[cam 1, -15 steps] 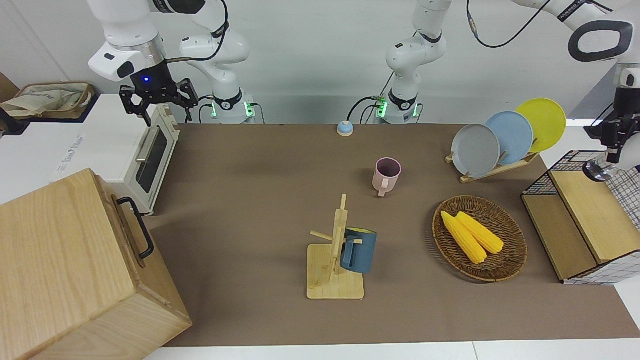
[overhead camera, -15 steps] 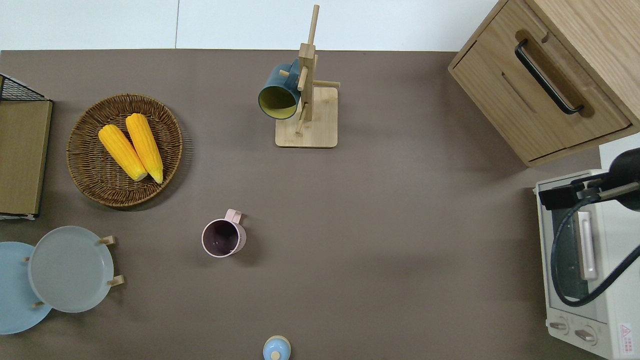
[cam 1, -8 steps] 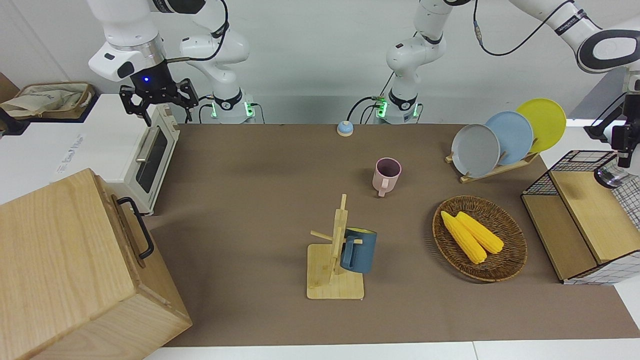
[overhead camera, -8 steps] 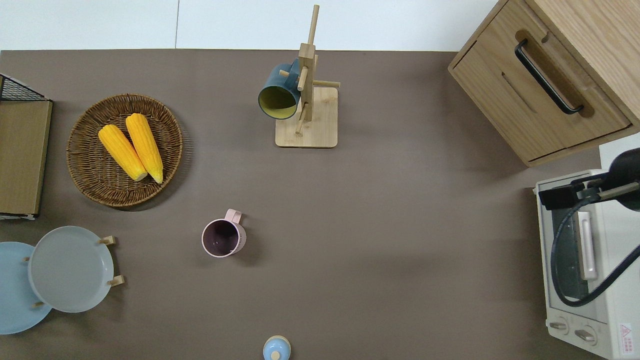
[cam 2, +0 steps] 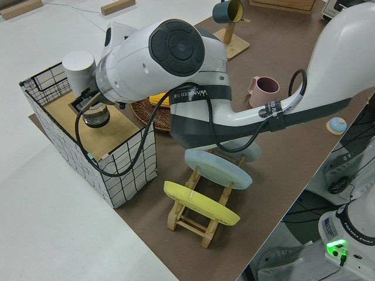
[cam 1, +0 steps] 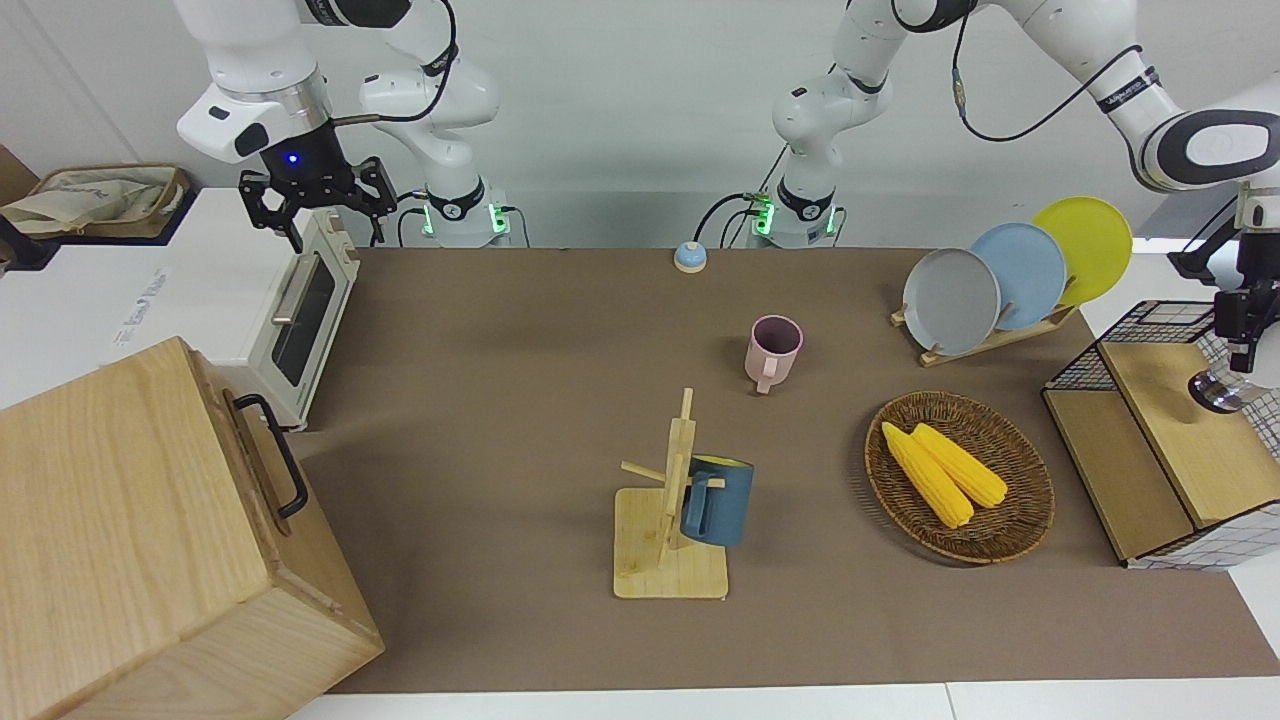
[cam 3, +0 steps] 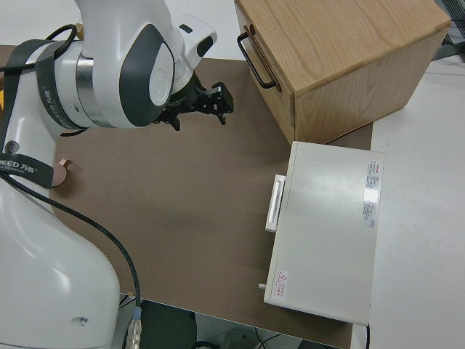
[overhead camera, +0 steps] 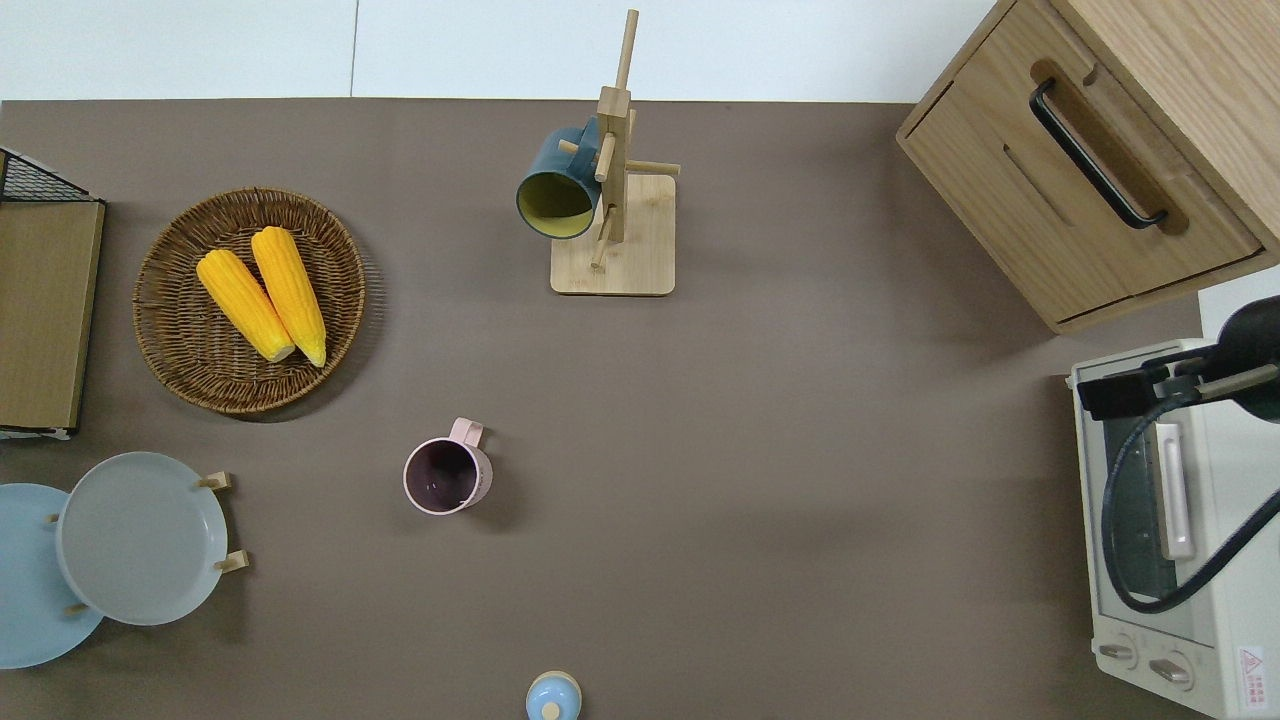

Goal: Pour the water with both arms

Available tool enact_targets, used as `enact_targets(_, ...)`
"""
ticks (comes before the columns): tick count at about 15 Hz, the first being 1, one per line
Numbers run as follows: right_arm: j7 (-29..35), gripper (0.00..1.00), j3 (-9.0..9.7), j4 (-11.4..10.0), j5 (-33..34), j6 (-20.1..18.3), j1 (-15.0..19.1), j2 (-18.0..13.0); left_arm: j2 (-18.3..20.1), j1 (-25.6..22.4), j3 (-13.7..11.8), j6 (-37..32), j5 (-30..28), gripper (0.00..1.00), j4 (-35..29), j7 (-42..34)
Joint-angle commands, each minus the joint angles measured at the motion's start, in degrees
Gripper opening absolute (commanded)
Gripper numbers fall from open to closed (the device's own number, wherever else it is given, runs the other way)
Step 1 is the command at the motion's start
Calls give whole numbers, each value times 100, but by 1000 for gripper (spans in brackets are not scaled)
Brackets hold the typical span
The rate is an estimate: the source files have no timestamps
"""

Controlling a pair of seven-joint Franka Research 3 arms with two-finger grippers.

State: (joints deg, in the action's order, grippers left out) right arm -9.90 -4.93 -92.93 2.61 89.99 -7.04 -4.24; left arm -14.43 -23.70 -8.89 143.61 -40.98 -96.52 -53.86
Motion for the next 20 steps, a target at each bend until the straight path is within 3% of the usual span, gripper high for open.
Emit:
enact_targets(1, -20, 992, 9, 38, -111, -87, 27, -24, -156, -144, 115, 45, -218, 0, 327, -283)
enact_targets(13, -20, 992, 9, 38, -111, -87, 27, -24, -473, -153, 151, 54, -648, 0, 353, -766)
enact_targets(17, -20, 992, 9, 38, -111, -87, 27, -24, -499, -153, 151, 62, -648, 50, 353, -793)
enact_targets(18, -20, 992, 9, 38, -111, -87, 27, -24, -508, -153, 151, 71, -648, 124, 353, -793)
enact_targets(20, -20, 992, 9, 38, -111, -87, 27, -24, -499, -144, 142, 97, -648, 464, 353, -793)
